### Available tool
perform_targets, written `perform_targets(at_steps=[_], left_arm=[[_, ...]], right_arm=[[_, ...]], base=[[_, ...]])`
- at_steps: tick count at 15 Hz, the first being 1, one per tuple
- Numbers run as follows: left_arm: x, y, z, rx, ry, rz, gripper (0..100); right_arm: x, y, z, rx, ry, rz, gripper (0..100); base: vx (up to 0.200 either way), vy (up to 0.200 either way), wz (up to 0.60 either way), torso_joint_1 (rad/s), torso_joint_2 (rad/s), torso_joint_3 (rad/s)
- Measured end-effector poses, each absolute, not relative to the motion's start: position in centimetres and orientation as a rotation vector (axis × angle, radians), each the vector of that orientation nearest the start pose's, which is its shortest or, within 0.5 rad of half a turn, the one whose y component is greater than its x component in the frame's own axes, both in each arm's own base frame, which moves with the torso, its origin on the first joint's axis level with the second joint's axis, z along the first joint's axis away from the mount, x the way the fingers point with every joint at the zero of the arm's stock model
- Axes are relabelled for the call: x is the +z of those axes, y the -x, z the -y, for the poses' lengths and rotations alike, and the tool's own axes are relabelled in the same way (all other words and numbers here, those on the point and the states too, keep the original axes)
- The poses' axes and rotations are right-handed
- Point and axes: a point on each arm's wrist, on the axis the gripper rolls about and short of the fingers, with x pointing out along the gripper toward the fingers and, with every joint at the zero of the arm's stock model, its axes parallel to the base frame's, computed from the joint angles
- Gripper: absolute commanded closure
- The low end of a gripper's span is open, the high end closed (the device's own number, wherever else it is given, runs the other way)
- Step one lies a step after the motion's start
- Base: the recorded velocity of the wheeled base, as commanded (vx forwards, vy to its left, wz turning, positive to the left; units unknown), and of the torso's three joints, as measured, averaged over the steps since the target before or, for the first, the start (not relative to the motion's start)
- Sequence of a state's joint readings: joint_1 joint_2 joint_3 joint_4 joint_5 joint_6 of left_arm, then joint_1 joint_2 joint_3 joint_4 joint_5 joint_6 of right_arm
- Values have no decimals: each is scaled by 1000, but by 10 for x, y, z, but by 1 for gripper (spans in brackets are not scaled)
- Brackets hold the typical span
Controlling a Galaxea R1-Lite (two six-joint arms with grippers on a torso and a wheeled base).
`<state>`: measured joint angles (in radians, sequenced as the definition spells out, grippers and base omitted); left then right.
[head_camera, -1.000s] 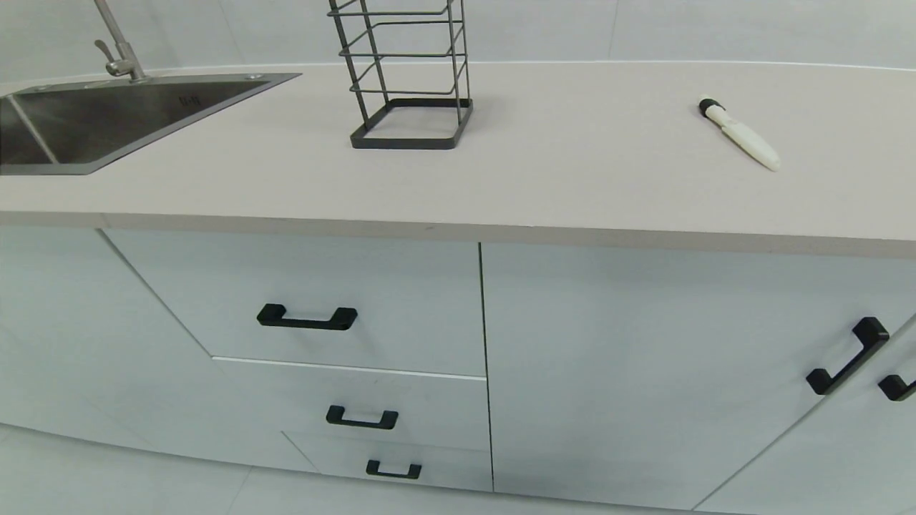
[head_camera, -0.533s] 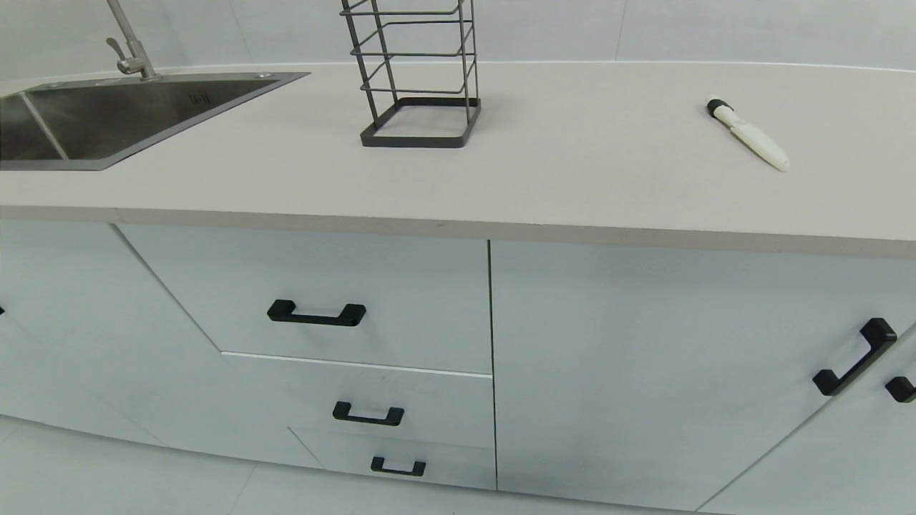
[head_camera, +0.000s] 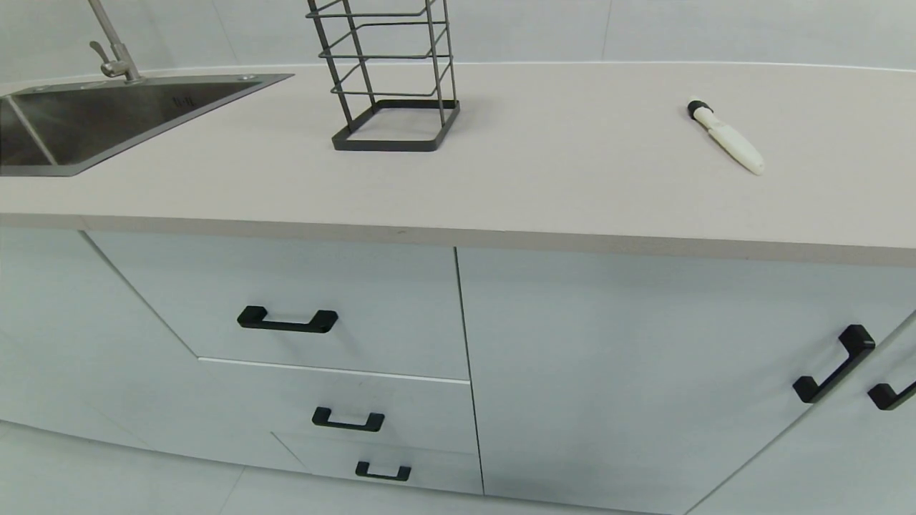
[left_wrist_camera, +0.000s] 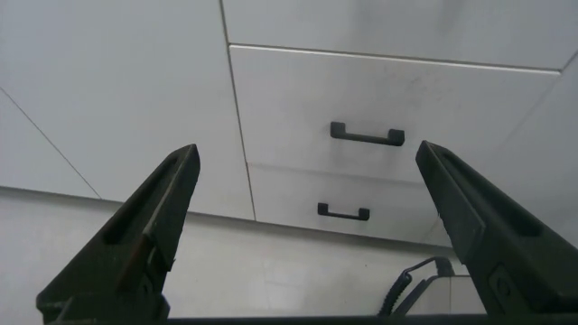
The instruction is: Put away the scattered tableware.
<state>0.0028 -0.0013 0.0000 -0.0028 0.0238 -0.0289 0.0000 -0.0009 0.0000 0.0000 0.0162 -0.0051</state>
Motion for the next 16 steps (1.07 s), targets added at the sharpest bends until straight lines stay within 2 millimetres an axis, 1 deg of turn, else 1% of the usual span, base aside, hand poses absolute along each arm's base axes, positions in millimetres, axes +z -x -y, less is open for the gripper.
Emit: perform_targets(at_steps=[2,14,16], left_arm=[[76,23,-1,26,29,4,0],[76,23,-1,27,30,4,0],[76,23,0,27,30,5,0]], right_arm=[[75,23,0,16,6,1,0],[75,23,0,16,7,1,0],[75,23,0,17,8,1,0]], base=[[200,0,0,0,5,-2],[0,0,0,0,0,0],[0,0,0,144,-156,-27]])
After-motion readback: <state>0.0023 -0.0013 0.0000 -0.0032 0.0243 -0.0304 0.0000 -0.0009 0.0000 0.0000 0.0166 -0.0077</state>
